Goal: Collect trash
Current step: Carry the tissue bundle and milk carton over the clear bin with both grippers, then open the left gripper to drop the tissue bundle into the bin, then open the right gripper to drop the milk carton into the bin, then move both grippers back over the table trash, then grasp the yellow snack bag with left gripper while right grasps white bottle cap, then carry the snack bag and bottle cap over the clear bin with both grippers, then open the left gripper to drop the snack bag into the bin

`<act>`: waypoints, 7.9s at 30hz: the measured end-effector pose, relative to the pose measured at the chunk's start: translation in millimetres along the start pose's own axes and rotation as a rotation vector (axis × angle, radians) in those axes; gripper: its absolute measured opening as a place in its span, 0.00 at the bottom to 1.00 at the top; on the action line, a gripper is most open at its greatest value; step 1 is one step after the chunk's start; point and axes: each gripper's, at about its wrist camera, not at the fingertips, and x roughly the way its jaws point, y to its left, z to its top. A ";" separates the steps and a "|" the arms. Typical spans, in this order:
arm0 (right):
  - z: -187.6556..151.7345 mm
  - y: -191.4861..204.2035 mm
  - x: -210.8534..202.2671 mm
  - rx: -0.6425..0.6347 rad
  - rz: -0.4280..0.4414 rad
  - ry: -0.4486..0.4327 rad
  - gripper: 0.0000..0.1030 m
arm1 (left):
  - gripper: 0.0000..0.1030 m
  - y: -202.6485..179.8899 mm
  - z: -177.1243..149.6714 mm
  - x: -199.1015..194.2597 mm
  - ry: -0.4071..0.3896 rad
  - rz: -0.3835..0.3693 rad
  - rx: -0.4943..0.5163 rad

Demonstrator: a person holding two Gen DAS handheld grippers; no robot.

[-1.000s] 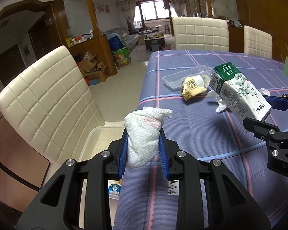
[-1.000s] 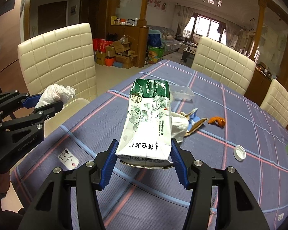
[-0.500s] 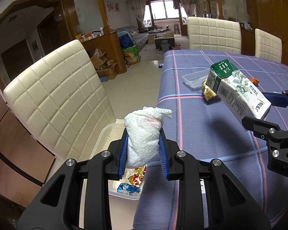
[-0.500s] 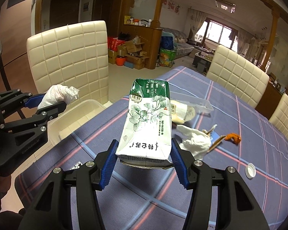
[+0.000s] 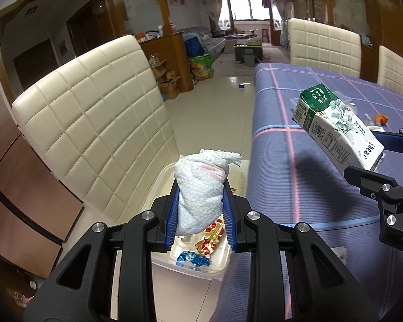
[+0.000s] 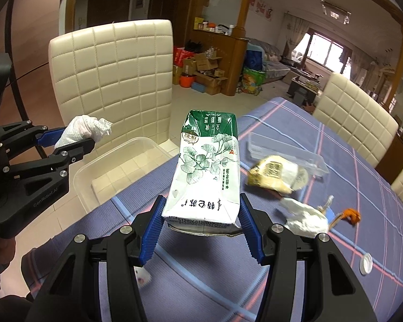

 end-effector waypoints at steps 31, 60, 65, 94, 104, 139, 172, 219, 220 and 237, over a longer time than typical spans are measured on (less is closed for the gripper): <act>28.7 9.3 43.1 -0.048 0.030 0.012 0.51 | 0.40 23.1 5.2 46.4 0.065 0.009 -0.036; 47.7 50.2 45.9 -0.147 0.127 -0.062 0.54 | 0.96 79.2 -14.2 11.9 0.009 0.162 -0.164; 47.7 46.7 43.8 -0.131 0.145 -0.090 0.81 | 0.96 83.3 -16.7 9.2 0.011 0.165 -0.176; -32.1 -47.1 -38.0 0.090 -0.071 -0.063 0.83 | 0.96 -25.7 2.0 -28.2 -0.034 -0.034 -0.005; -93.3 -141.0 -69.0 0.317 -0.189 -0.015 0.83 | 0.96 -102.5 13.8 -37.1 -0.036 -0.174 0.081; -128.5 -266.0 4.7 0.528 -0.288 0.164 0.83 | 0.91 -186.2 84.7 97.9 0.007 -0.108 0.293; -123.8 -188.5 -50.5 0.403 -0.191 0.077 0.38 | 0.32 -175.3 36.9 17.5 0.024 -0.237 0.307; -21.5 -15.3 -15.2 -0.067 0.081 0.029 0.38 | 0.32 -47.5 -12.0 -13.3 0.004 -0.063 0.194; -16.5 -11.0 -9.9 -0.076 0.088 0.029 0.38 | 0.32 -42.7 -11.9 -11.0 0.007 -0.057 0.187; 48.9 29.3 50.9 -0.151 0.153 0.016 0.38 | 0.34 30.5 5.5 48.7 0.076 0.043 0.060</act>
